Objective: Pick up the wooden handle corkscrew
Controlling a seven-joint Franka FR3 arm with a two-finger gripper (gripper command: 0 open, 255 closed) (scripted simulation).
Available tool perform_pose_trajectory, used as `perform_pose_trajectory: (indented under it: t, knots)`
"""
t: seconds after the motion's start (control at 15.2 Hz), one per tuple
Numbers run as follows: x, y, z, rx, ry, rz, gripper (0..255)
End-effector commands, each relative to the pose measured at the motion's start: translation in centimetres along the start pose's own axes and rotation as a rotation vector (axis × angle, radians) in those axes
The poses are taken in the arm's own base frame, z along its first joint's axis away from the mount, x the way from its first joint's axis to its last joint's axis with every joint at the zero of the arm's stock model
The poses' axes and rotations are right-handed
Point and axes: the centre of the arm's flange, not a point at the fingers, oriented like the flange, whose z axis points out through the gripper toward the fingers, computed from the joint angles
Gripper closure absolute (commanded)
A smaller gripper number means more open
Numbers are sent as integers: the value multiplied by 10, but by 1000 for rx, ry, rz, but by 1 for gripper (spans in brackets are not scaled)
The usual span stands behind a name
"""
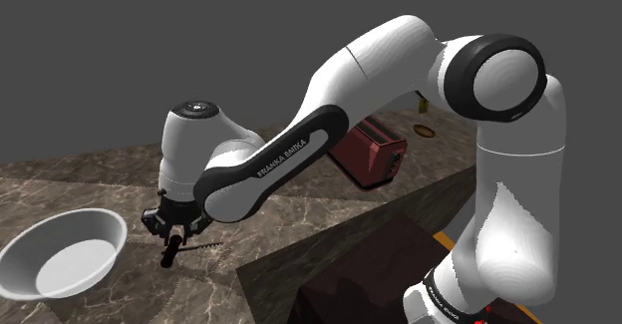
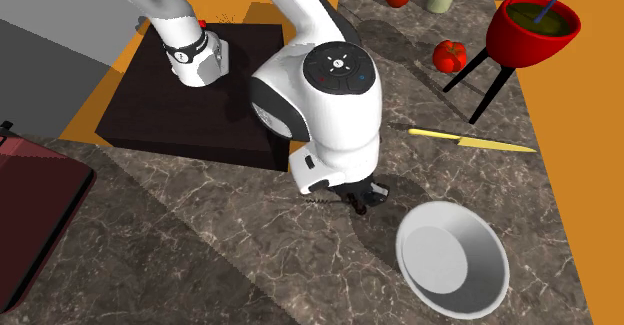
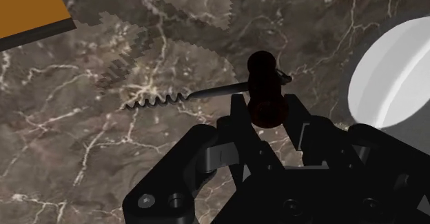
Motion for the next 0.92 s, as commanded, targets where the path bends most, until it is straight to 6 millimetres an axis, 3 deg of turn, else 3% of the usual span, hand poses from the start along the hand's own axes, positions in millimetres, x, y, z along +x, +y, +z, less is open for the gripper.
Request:
perform_pose_trajectory:
  t: [0.0,0.73,0.86]
  knots:
    - [0,-2,-9,0,0,0,255]
    - [0,-13,-66,0,0,0,255]
    - [0,-13,-67,0,0,0,255]
